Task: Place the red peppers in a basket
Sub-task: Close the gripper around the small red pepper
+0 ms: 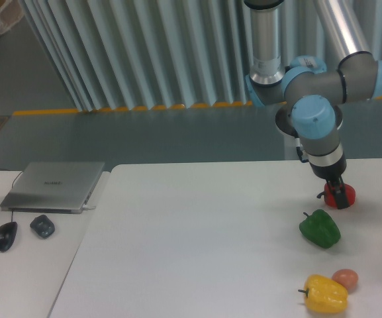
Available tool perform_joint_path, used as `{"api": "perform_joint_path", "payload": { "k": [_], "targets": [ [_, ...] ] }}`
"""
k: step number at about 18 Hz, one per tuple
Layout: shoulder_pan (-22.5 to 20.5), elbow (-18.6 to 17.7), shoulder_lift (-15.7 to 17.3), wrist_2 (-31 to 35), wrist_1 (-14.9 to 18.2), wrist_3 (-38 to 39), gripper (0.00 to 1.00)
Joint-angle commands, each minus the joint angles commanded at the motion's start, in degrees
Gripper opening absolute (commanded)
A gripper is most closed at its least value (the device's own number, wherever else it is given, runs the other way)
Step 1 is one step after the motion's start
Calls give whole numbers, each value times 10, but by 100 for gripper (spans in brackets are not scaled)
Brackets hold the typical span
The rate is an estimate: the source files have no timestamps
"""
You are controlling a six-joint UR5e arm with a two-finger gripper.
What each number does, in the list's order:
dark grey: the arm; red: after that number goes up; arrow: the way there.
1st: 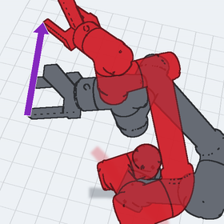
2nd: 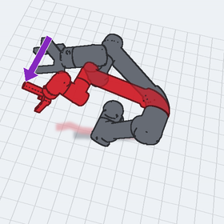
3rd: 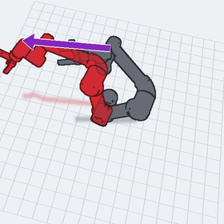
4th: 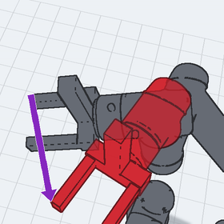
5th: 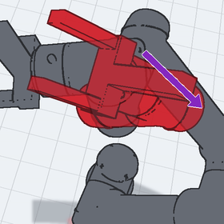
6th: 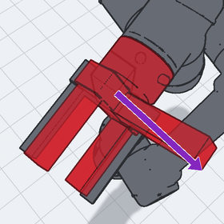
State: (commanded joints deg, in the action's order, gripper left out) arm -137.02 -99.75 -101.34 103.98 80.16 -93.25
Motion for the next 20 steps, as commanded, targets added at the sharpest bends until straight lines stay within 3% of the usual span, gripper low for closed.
{"api": "perform_joint_path", "payload": {
  "k": [10,20],
  "targets": [
    [-2,-8,-4,-2,-4,-50,100],
    [-2,-24,-24,4,-3,-52,100]
  ]
}}
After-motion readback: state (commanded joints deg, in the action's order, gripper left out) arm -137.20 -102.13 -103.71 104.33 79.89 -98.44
